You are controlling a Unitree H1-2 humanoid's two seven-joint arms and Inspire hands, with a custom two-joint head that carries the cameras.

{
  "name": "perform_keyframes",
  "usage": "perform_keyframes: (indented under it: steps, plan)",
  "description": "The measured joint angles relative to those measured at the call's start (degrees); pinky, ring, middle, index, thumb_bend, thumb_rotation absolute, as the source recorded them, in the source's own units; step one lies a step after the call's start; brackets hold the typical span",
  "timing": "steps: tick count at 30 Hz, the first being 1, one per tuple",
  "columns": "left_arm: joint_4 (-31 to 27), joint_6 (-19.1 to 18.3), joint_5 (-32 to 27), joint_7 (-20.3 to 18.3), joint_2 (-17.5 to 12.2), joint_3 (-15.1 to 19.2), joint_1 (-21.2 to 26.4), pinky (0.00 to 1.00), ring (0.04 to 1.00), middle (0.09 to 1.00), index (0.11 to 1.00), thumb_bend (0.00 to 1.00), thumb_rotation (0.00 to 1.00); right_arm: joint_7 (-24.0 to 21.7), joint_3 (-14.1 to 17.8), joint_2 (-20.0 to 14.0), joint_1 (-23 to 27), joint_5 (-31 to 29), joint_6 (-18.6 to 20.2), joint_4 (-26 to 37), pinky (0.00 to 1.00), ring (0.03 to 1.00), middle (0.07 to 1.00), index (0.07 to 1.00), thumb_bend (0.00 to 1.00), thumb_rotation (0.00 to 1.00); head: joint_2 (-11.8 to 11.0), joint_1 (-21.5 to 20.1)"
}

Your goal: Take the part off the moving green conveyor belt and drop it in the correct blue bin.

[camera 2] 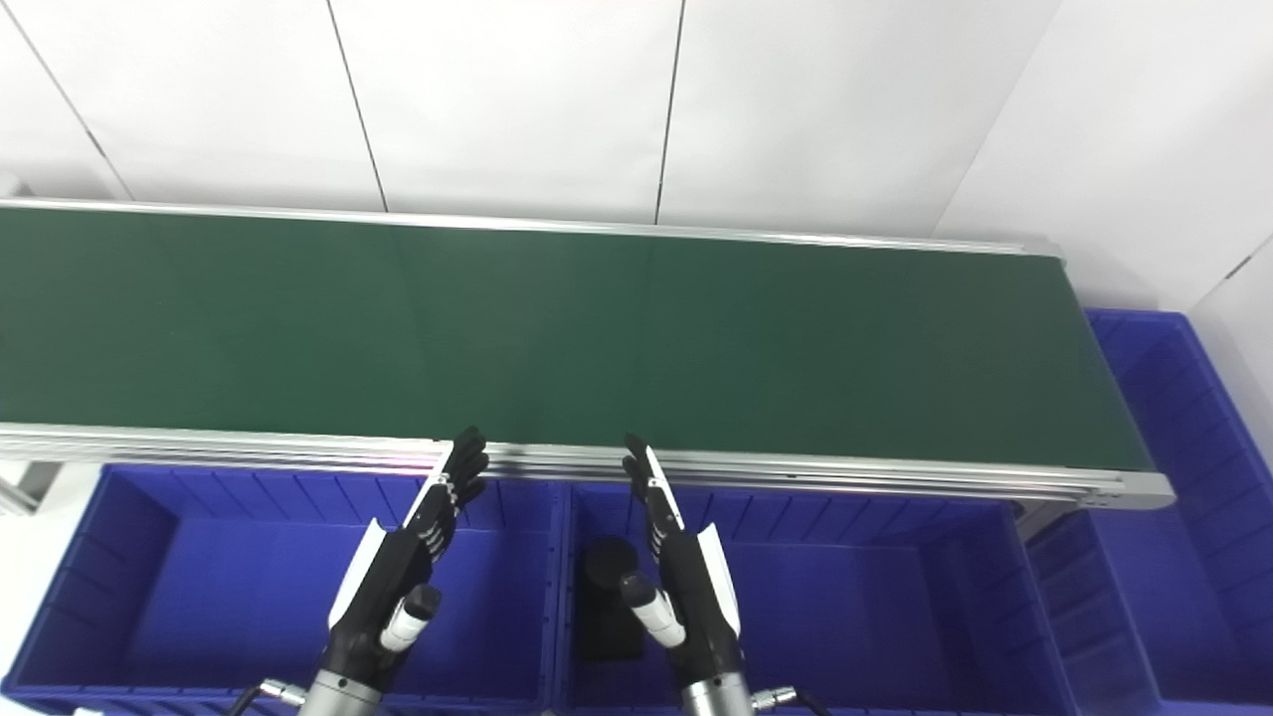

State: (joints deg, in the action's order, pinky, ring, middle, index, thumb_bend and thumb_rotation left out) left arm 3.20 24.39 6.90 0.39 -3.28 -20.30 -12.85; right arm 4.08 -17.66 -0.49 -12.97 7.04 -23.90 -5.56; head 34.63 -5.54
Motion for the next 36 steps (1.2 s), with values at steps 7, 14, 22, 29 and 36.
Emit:
perform_keyframes:
  steps: [7, 14, 22, 29, 36]
  plan:
    - [0.0, 0.0, 0.1, 0.0, 0.1, 0.0, 0.0, 0.95, 0.973, 0.994, 1.0, 0.89, 1.0, 0.0, 0.0, -0.1, 0.0, -0.1, 0.0, 0.0, 0.98, 0.981, 1.0, 0.991, 1.0, 1.0, 0.0, 0.1]
    - [0.0, 0.0, 0.6, 0.0, 0.1, 0.0, 0.0, 0.95, 0.97, 0.99, 1.0, 0.89, 1.0, 0.0, 0.0, -0.1, 0.0, -0.1, 0.0, 0.0, 0.98, 0.983, 1.0, 0.987, 1.0, 1.0, 0.0, 0.0]
    - [0.0, 0.0, 0.6, 0.1, 0.2, 0.0, 0.0, 0.95, 0.971, 0.99, 1.0, 0.91, 1.0, 0.0, 0.0, -0.1, 0.0, -0.2, 0.0, 0.0, 0.98, 0.976, 1.0, 0.985, 1.0, 0.99, -0.1, -0.3]
    - [0.0, 0.0, 0.5, 0.1, 0.2, 0.1, 0.0, 0.96, 0.975, 0.991, 1.0, 0.91, 1.0, 0.0, 0.0, -0.1, 0.0, -0.2, 0.0, -0.1, 0.98, 0.976, 0.999, 0.984, 1.0, 0.99, -0.1, -0.3]
    - [0.0, 0.0, 0.3, 0.1, 0.2, 0.1, 0.0, 0.95, 0.975, 0.993, 1.0, 0.9, 1.0, 0.1, 0.0, 0.0, 0.0, -0.2, 0.0, -0.1, 0.98, 0.973, 0.996, 0.981, 1.0, 0.99, -0.2, -0.4]
